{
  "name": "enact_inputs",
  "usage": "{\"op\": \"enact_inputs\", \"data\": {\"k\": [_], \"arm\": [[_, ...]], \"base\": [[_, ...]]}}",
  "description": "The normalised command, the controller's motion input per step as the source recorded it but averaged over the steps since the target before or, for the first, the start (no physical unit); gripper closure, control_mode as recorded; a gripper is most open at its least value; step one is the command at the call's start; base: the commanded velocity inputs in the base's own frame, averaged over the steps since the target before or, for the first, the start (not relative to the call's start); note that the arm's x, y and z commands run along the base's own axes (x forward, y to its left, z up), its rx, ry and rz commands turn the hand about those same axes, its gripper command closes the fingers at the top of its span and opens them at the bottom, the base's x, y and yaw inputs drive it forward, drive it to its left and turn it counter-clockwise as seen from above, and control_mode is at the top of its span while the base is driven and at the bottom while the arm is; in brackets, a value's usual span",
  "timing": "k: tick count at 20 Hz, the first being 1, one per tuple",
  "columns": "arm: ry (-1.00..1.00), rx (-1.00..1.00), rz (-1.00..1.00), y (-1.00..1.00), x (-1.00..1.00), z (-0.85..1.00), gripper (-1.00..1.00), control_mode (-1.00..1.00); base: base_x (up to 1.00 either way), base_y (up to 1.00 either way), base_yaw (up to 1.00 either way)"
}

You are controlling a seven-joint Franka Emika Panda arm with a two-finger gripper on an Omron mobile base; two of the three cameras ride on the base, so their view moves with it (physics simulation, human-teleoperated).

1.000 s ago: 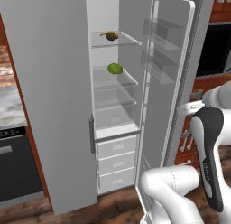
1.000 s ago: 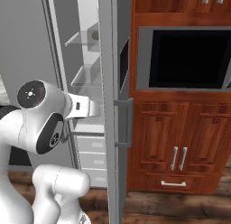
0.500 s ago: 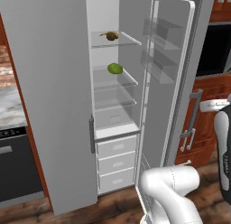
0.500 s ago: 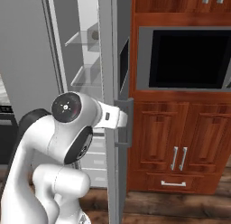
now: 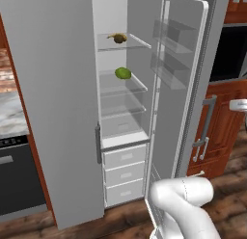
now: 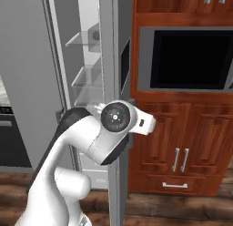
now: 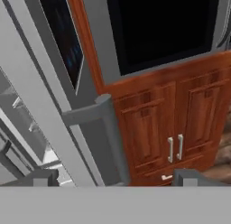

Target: Place the kiwi in the correct fridge rack based on whether it is a fruit or vegetable. Finally, close the fridge door.

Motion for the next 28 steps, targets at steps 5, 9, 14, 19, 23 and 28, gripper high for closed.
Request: {"op": "enact_inputs", "data": {"k": [5, 9, 14, 19, 23, 28], "arm": [[0.01, 0.32, -0.1, -0.56, 0.49, 0.0, -1.0, -1.0], [0.07, 0.33, -0.04, -0.43, 0.56, 0.0, -1.0, -1.0], [0.0, 0.25, 0.0, -0.29, 0.45, -0.11, -1.0, -1.0], [0.01, 0.22, 0.0, -0.04, 0.54, -0.37, -1.0, -1.0], [0.07, 0.16, 0.0, 0.0, 0.67, -0.47, -1.0, -1.0], [0.09, 0.2, 0.0, 0.0, 0.78, -0.49, -1.0, -1.0]], "base": [[0.0, 0.0, 0.0], [0.0, 0.0, 0.0], [0.0, 0.0, 0.0], [0.0, 0.0, 0.0], [0.0, 0.0, 0.0], [0.0, 0.0, 0.0]]}}
